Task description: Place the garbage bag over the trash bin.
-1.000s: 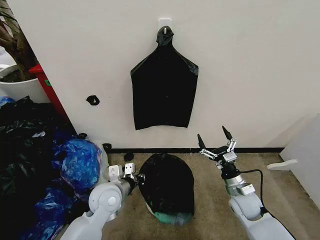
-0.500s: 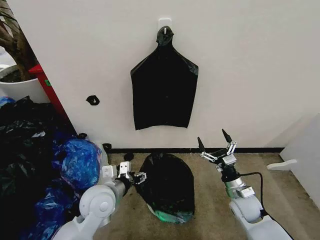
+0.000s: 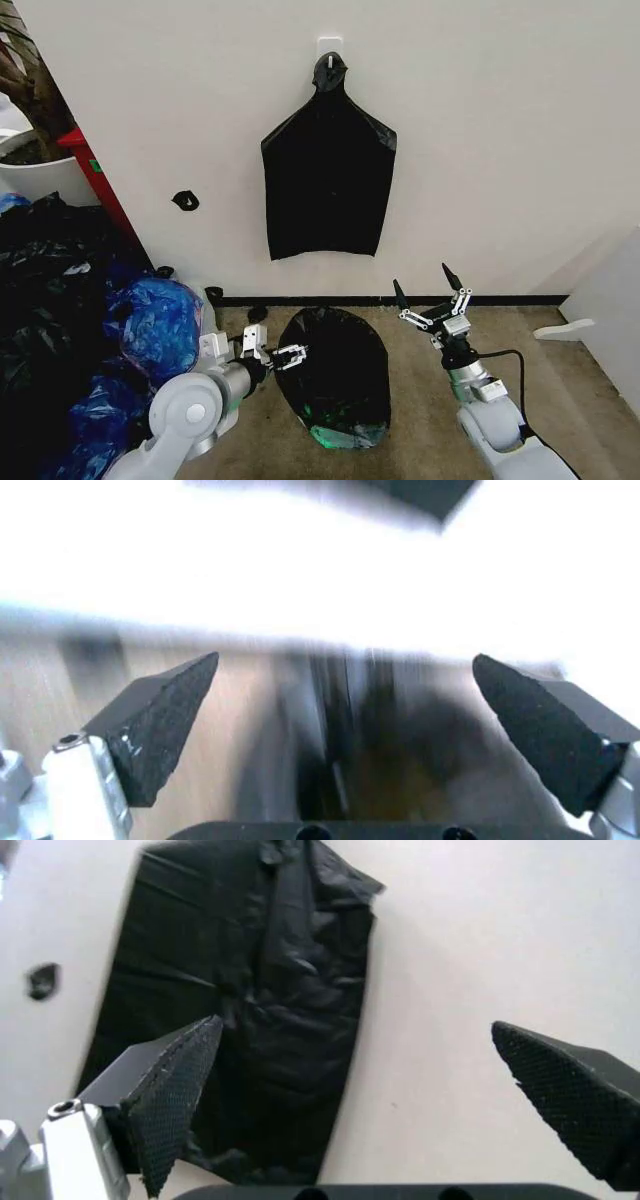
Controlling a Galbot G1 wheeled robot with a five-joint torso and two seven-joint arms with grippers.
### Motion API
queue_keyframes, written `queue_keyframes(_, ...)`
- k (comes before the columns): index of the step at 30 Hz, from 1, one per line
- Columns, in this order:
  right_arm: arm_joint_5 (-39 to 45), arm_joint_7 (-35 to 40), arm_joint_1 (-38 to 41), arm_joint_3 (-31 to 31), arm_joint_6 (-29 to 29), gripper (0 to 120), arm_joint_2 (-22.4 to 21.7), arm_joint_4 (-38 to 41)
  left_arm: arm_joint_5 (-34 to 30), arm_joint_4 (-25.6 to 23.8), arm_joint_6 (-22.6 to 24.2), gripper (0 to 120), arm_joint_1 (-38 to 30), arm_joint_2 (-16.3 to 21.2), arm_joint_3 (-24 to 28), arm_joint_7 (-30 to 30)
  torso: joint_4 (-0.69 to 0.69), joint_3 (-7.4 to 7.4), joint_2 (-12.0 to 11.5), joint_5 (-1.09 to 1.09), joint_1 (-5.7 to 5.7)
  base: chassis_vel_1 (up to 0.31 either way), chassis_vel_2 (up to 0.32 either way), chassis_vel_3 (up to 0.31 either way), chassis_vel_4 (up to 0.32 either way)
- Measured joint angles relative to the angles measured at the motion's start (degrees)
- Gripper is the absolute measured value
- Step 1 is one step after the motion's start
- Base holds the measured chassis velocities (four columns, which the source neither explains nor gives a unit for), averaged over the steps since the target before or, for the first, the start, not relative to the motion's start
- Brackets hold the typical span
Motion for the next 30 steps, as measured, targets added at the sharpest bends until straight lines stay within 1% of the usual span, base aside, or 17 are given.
queue_keyframes(1, -0.22, 1.03, -0.31, 0.25, -1.23, 100, -0.07, 0.65, 4.83, 1.31, -4.89, 100, 0.09, -0.25, 0.03, 2.57, -0.01, -0.01, 0.0, 0.01, 0.0, 0.0, 0.0, 0.0, 0.0)
queue_keyframes(2, 0.12, 2.16, -1.1, 0.71, -3.21, 100, -0.26, 1.87, 13.8, 4.68, -13.73, 100, 0.28, -1.06, -0.25, 7.37, -0.01, 0.0, 0.0, -0.01, 0.0, 0.0, 0.0, 0.0, 0.0)
queue_keyframes(3, 0.43, 2.3, -1.37, 0.83, -3.72, 100, -0.33, 2.23, 15.85, 5.37, -15.77, 100, 0.32, -1.3, -0.33, 8.3, 0.0, 0.01, 0.0, -0.03, 0.0, 0.0, 0.0, 0.0, 0.0)
queue_keyframes(4, 0.43, 2.3, -1.37, 0.83, -3.72, 100, -0.33, 2.23, 15.85, 5.37, -15.77, 100, 0.32, -1.3, -0.33, 8.3, 0.0, 0.01, 0.0, -0.03, 0.0, 0.0, 0.0, 0.0, 0.0)
queue_keyframes(5, 2.31, 2.85, -2.52, 1.26, -6.11, 100, -0.53, 3.99, 23.1, 7.23, -22.28, 100, 0.53, -2.4, -0.92, 10.54, -0.02, 0.01, 0.0, -0.07, 0.01, 0.0, 0.0, 0.0, 0.0)
queue_keyframes(6, 4.21, 4.16, -3.87, 1.75, -9.05, 100, -0.55, 6.24, 27.59, 8.13, -26.33, 100, 1.02, -3.61, -1.55, 11.12, -0.03, 0.0, 0.0, -0.02, 0.0, 0.0, 0.0, 0.0, 0.0)
queue_keyframes(7, 5.57, 5.83, -5.37, 2.49, -11.79, 100, -0.23, 8.65, 28.73, 8.69, -30.11, 100, 2.0, -5.01, -2.08, 10.64, -0.02, 0.0, 0.0, -0.03, 0.0, 0.0, 0.0, 0.0, 0.0)
queue_keyframes(9, 4.49, 7.4, -7.22, 4.54, -12.77, 100, 1.17, 10.98, 26.55, 8.67, -32.92, 100, 3.26, -7.5, -3.32, 9.24, -0.01, 0.0, 0.0, -0.02, 0.0, 0.0, 0.0, 0.0, 0.0)
queue_keyframes(11, 2.22, 8.79, -9.08, 6.15, -13.74, 100, 2.72, 13.24, 25.58, 8.23, -34.11, 100, 3.83, -9.54, -4.77, 8.8, -0.02, 0.0, 0.0, -0.02, 0.0, 0.0, 0.0, 0.0, 0.0)
queue_keyframes(12, 2.22, 8.79, -9.08, 6.15, -13.74, 100, 2.72, 13.24, 25.58, 8.23, -34.11, 100, 3.83, -9.54, -4.77, 8.8, -0.02, 0.0, 0.0, -0.02, 0.0, 0.0, 0.0, 0.0, 0.0)
queue_keyframes(14, 0.82, 10.3, -11.25, 7.14, -16.3, 100, 4.01, 16.38, 25.25, 7.16, -34.45, 100, 4.43, -10.77, -5.6, 8.71, -0.01, 0.0, 0.0, -0.01, 0.0, 0.0, 0.0, 0.0, 0.0)
queue_keyframes(18, -0.46, 12.93, -14.9, 8.8, -22.36, 100, 5.19, 21.84, 25.08, 4.81, -33.51, 100, 5.16, -10.85, -6.55, 9.19, -0.03, 0.0, 0.0, -0.03, 0.0, 0.0, 0.0, 0.0, 0.0)
queue_keyframes(19, -0.5, 13.09, -15.3, 8.96, -22.97, 100, 5.23, 22.41, 25.06, 4.5, -33.26, 100, 5.21, -10.78, -6.74, 9.51, -0.03, 0.0, 0.0, -0.04, 0.0, 0.0, 0.0, 0.0, 0.0)
queue_keyframes(23, -0.55, 13.34, -15.86, 9.19, -23.95, 100, 5.27, 23.33, 24.78, 3.44, -32.44, 100, 5.39, -10.46, -7.24, 10.52, -0.01, 0.0, 0.0, -0.02, 0.0, 0.0, 0.0, 0.0, 0.0)
queue_keyframes(30, -0.55, 13.34, -15.8, 9.17, -23.94, 100, 5.24, 23.34, 24.84, 3.36, -32.49, 100, 5.39, -10.34, -7.26, 10.59, -0.01, 0.0, 0.0, -0.02, 0.0, 0.0, 0.0, 0.0, 0.0)
